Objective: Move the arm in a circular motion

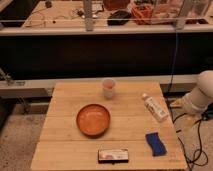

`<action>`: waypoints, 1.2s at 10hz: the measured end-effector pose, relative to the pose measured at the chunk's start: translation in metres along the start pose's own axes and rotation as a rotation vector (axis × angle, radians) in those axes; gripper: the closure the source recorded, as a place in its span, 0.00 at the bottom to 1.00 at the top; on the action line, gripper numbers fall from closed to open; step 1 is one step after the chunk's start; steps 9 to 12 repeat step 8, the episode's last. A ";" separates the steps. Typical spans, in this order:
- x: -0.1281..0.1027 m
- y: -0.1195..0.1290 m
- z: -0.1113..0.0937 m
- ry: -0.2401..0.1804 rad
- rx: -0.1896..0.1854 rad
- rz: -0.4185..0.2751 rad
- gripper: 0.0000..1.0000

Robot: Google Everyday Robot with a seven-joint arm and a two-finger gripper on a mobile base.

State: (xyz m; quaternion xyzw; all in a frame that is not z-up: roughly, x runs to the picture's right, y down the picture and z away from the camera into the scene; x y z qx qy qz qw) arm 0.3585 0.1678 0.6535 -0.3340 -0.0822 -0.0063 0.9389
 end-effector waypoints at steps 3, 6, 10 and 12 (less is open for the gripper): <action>-0.036 0.053 -0.024 -0.005 0.010 -0.012 0.20; -0.078 0.062 -0.045 -0.030 0.068 -0.075 0.20; -0.113 0.042 -0.058 -0.058 0.106 -0.147 0.20; -0.113 0.042 -0.058 -0.058 0.106 -0.147 0.20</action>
